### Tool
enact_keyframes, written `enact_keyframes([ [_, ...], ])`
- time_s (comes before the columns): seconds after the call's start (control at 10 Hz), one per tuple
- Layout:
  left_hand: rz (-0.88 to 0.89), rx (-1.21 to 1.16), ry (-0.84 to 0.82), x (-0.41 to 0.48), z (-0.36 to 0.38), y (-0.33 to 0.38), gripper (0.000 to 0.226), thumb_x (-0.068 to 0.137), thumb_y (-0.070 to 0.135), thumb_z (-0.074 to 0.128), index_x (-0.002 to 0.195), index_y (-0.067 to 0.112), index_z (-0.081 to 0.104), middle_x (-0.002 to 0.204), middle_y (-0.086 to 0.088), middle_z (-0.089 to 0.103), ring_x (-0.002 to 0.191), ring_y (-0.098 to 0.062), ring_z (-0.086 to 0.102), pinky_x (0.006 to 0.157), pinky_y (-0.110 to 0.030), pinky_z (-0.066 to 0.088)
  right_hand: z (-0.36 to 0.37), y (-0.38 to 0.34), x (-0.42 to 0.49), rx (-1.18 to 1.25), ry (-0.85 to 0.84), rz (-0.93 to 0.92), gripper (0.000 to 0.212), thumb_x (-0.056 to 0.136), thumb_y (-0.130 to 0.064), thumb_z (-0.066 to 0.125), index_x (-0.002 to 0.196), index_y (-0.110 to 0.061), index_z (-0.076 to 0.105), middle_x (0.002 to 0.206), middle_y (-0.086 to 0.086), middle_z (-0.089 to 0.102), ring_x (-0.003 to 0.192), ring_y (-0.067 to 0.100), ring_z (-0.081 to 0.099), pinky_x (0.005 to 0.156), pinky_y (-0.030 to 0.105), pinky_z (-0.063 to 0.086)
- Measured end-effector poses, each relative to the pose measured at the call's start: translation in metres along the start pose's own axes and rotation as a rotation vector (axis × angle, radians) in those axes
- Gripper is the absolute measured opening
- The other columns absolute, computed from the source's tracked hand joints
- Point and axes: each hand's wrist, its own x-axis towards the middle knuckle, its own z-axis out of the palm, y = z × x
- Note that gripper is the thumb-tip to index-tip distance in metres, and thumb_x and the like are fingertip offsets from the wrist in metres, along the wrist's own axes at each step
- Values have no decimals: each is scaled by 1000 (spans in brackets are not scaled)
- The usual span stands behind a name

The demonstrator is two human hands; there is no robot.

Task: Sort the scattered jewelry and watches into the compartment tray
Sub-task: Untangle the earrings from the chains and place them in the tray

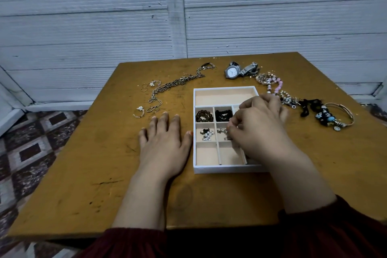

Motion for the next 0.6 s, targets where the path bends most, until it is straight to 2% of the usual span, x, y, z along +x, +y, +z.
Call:
enact_keyframes([
  [0.1, -1, 2, -3, 0, 0, 0, 58, 98, 52, 24, 151, 31, 13, 161, 3, 2, 147, -20, -3, 116, -45, 0, -3, 0, 0, -29, -37, -29, 20, 90, -34, 54, 93, -26, 72, 133, -4, 43, 138, 26, 8, 111, 46, 7],
  [0.3, -1, 6, -4, -1, -1, 1, 58, 98, 52, 23, 151, 30, 13, 161, 3, 3, 147, -20, -3, 116, -45, 1, -3, -2, 2, -13, -76, -56, 15, 89, -37, 57, 88, -30, 70, 134, -6, 44, 140, 26, 6, 110, 43, 4],
  [0.6, -1, 9, -2, 0, 0, 0, 58, 98, 52, 23, 151, 30, 13, 161, 3, 3, 147, -20, -2, 116, -45, 1, -1, -2, 4, -84, -59, -60, 18, 90, -34, 55, 89, -28, 71, 136, -4, 44, 140, 28, 5, 111, 46, 3],
])
